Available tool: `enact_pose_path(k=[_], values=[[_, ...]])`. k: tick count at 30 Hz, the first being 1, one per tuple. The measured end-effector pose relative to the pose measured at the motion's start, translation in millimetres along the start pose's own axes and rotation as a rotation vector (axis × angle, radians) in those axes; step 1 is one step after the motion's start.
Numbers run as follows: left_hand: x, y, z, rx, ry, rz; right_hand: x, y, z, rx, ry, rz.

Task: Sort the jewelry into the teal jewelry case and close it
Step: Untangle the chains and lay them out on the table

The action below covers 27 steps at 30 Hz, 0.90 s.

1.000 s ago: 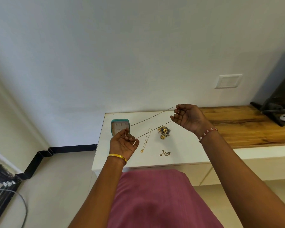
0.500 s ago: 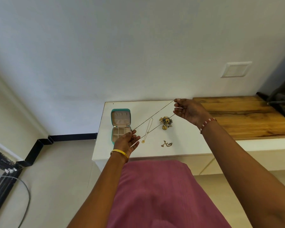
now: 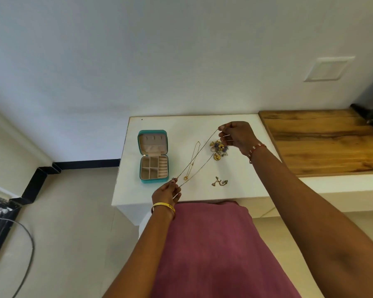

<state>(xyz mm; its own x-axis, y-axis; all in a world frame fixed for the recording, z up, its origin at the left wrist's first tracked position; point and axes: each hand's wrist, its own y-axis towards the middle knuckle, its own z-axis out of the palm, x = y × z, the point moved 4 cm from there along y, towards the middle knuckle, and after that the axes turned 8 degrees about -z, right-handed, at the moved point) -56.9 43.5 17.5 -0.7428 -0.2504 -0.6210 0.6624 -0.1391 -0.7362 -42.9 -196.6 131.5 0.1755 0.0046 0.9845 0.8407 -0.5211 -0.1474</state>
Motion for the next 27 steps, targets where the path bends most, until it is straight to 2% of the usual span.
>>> enact_pose_path(k=[3, 9, 15, 22, 27], values=[[9, 12, 1, -0.042, 0.019, 0.020, -14, 21, 3, -0.050, -0.031, -0.009], [18, 35, 3, -0.127, 0.135, 0.081, -44, 64, 18, -0.032, -0.175, -0.016], [19, 60, 8, -0.243, 0.111, 0.088, -73, 115, 32, -0.051, -0.215, -0.054], [19, 68, 14, -0.343, 0.182, 0.175, -100, 157, 57, -0.008, -0.235, -0.074], [18, 76, 15, -0.362, 0.221, 0.161, -114, 169, 70, 0.013, -0.344, -0.101]])
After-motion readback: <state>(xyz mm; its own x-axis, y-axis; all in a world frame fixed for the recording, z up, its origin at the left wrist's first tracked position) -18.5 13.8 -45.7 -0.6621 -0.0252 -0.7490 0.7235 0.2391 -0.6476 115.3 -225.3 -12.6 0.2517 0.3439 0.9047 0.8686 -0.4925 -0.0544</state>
